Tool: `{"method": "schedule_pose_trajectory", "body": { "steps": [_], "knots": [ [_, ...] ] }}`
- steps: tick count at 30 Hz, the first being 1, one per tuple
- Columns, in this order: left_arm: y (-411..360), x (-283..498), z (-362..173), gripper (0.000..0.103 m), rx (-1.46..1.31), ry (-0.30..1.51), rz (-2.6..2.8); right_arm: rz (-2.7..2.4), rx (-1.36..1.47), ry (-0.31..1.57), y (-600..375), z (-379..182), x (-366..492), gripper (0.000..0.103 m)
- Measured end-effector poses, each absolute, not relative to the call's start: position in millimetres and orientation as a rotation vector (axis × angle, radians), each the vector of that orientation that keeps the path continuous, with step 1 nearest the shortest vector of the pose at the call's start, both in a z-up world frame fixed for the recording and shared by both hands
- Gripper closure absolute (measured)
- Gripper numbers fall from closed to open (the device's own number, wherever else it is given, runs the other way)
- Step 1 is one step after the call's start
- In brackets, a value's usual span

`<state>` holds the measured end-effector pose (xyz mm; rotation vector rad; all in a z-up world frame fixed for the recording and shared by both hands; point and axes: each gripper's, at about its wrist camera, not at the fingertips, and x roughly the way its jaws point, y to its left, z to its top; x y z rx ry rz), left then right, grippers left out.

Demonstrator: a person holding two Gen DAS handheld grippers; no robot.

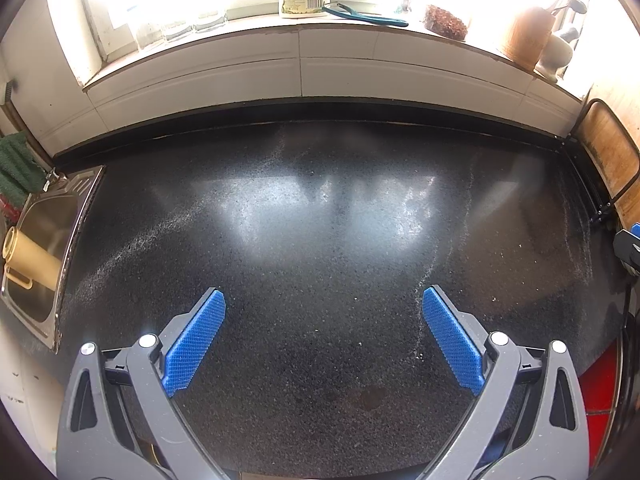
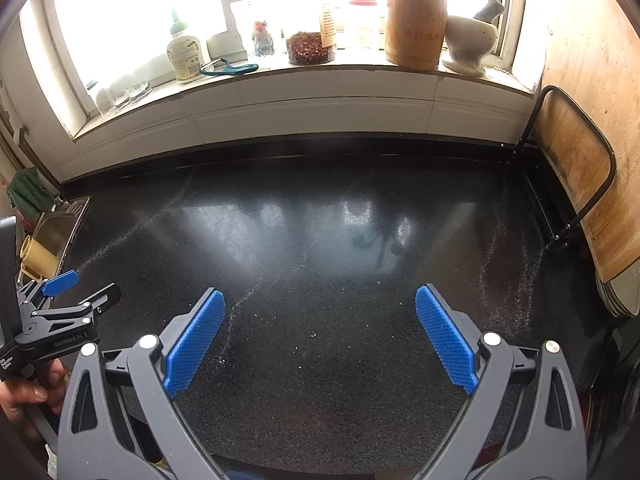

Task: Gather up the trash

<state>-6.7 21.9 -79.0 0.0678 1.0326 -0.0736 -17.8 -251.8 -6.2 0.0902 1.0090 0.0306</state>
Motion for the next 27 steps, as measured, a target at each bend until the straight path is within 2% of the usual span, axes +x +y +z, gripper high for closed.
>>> {"method": "schedule_pose_trajectory", "body": {
  "steps": [27],
  "knots": [
    [23.6,-4.1,-78.6,0.007,0.071,1.03,-0.077,0.039,0.096,1.011,-251.7,-7.4,-12.2,0.01]
  ]
}}
